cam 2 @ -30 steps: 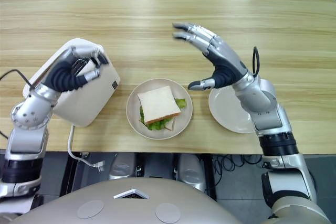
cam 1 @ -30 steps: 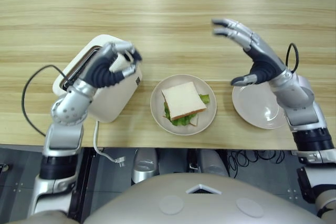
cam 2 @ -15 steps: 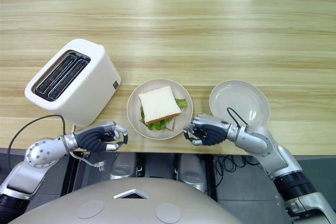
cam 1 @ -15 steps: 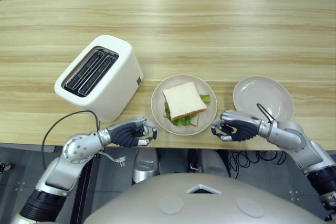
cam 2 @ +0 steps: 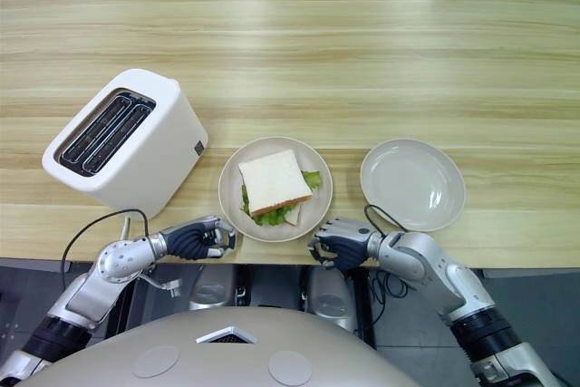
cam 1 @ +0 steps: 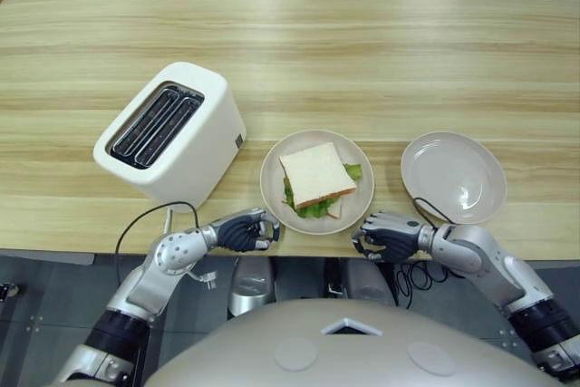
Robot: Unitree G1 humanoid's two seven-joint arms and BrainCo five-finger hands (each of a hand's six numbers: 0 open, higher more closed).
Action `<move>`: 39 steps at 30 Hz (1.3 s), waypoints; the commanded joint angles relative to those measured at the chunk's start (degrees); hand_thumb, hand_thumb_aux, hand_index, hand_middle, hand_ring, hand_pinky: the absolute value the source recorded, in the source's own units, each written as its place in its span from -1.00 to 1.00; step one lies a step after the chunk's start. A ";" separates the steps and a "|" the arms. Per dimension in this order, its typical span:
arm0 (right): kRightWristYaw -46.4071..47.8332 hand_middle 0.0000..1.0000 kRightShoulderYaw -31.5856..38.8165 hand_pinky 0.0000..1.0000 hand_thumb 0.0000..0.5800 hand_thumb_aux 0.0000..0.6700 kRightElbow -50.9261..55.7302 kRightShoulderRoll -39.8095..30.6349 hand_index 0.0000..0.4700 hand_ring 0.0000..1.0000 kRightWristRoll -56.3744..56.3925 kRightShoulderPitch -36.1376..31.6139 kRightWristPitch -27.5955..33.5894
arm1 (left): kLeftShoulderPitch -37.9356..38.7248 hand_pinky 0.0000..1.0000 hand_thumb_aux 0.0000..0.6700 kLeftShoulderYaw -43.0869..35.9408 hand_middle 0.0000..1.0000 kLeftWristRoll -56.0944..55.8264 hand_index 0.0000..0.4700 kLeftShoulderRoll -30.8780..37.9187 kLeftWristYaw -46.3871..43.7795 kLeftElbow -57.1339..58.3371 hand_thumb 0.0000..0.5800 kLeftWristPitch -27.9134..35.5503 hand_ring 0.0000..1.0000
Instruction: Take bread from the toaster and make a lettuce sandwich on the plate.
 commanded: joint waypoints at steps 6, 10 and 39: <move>-6.02 1.00 2.17 1.00 1.00 1.00 4.91 6.05 0.96 1.00 -6.95 -5.53 5.24 | -4.05 1.00 1.00 0.19 1.00 0.87 0.96 -4.67 5.58 8.18 1.00 3.12 1.00; -9.62 1.00 3.10 1.00 1.00 1.00 7.33 9.63 0.96 1.00 -9.56 -8.66 7.71 | -6.62 1.00 1.00 0.41 1.00 -0.11 0.96 -7.67 7.22 9.52 1.00 5.39 1.00; -27.17 1.00 14.32 1.00 1.00 1.00 43.07 20.51 0.96 1.00 -18.61 -40.84 10.47 | -34.39 1.00 1.00 2.66 1.00 -1.20 0.96 -22.84 18.28 41.40 1.00 9.17 1.00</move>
